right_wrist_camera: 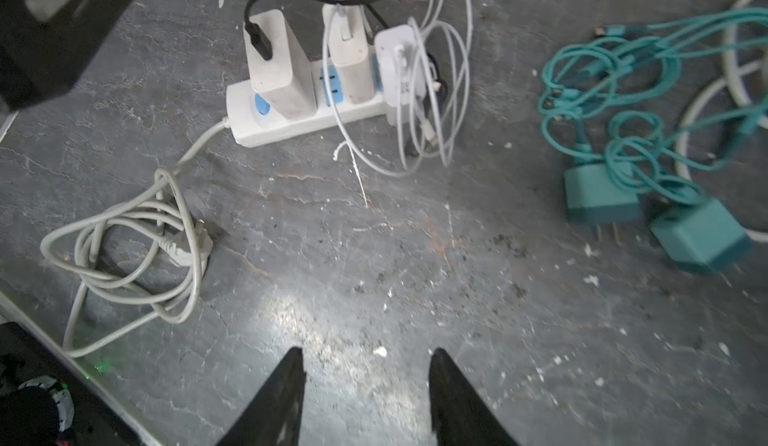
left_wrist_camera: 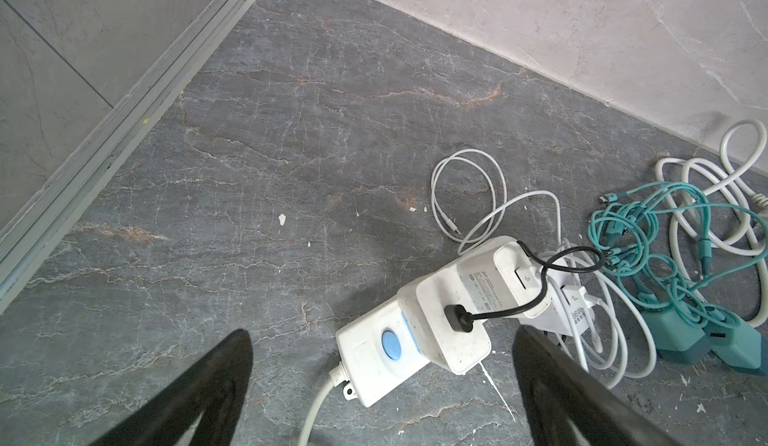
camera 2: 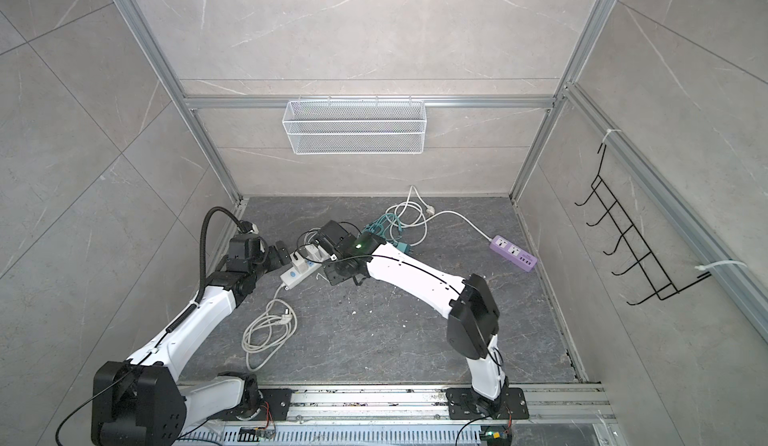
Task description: Insert the plug
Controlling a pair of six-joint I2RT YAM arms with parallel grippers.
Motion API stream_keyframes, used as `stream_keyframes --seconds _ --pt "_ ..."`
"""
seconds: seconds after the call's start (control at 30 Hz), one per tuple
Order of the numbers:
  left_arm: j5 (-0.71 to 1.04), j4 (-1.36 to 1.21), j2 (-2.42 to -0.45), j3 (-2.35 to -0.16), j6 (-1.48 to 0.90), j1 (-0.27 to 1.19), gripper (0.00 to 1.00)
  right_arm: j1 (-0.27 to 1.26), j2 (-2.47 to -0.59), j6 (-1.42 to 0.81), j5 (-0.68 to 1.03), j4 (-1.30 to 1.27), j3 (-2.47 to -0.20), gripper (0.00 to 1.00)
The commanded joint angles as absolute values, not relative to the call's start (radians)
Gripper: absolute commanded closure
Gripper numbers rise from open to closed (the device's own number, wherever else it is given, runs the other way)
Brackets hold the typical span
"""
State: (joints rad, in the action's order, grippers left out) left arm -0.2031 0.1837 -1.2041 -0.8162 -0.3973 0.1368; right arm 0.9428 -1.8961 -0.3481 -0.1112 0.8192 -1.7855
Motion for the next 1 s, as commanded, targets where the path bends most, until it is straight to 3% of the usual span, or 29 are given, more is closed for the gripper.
stream_keyframes --seconds 0.0,0.33,0.7,0.97 --pt "-0.190 0.194 -1.206 -0.870 -0.405 0.133 0.00 0.911 -1.763 -0.378 -0.164 0.770 -1.669 0.49" --pt "-0.172 0.171 -1.244 -0.951 -0.394 0.241 0.00 0.646 -1.553 -0.407 -0.095 0.595 -1.328 0.46" --pt "-0.228 0.167 -1.420 -1.057 -0.333 0.469 0.00 0.372 -1.625 -0.373 0.005 0.507 -1.277 0.43" --pt "-0.156 0.175 -1.610 -1.205 -0.306 0.524 0.00 0.227 -1.723 -0.386 0.003 0.505 -1.330 0.38"
